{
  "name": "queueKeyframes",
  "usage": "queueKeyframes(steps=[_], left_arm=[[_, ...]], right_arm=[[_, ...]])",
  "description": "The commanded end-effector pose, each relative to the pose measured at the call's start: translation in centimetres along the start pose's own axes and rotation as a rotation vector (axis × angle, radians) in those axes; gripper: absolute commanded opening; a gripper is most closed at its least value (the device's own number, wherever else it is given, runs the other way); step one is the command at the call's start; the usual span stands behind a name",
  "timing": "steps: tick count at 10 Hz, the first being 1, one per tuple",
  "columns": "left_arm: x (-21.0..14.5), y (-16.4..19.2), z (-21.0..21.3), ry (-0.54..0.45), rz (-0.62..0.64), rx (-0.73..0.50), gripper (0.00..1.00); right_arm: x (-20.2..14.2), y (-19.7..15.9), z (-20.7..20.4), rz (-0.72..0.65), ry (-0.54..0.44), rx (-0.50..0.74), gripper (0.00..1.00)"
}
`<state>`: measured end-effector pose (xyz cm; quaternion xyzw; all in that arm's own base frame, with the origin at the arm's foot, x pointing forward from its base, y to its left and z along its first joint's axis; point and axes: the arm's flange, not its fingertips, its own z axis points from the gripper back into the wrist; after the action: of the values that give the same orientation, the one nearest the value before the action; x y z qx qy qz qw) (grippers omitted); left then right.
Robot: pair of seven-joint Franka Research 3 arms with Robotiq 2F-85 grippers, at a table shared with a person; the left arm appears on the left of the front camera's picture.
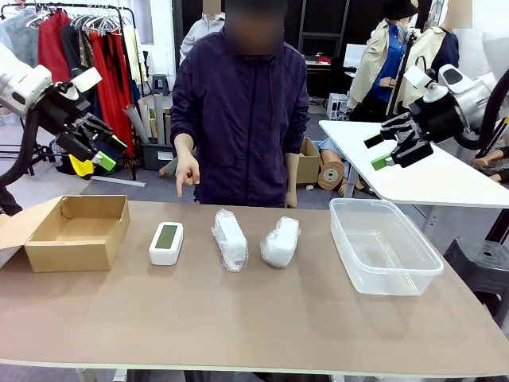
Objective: Separate and place wrapped and unwrapped clocks.
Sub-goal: Pick up the Digital clock indicated by the person.
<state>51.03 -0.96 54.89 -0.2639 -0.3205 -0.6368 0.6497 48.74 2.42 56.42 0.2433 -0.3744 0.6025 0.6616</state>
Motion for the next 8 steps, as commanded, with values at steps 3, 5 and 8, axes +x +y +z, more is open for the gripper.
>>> queueKeyframes(steps=[3,5,8], left_arm=[[0.0,-0.09,0.1,-0.003,0.0,0.002,1.0],[0.0,-0.09,0.1,-0.003,0.0,0.002,1.0],[0.0,-0.09,0.1,-0.003,0.0,0.002,1.0]], right_arm=[[0.11,0.1,-0.1,0.004,-0.003,-0.005,1.0],[0.11,0.1,-0.1,0.004,-0.003,-0.005,1.0],[0.11,0.1,-0.1,0.004,-0.003,-0.005,1.0]])
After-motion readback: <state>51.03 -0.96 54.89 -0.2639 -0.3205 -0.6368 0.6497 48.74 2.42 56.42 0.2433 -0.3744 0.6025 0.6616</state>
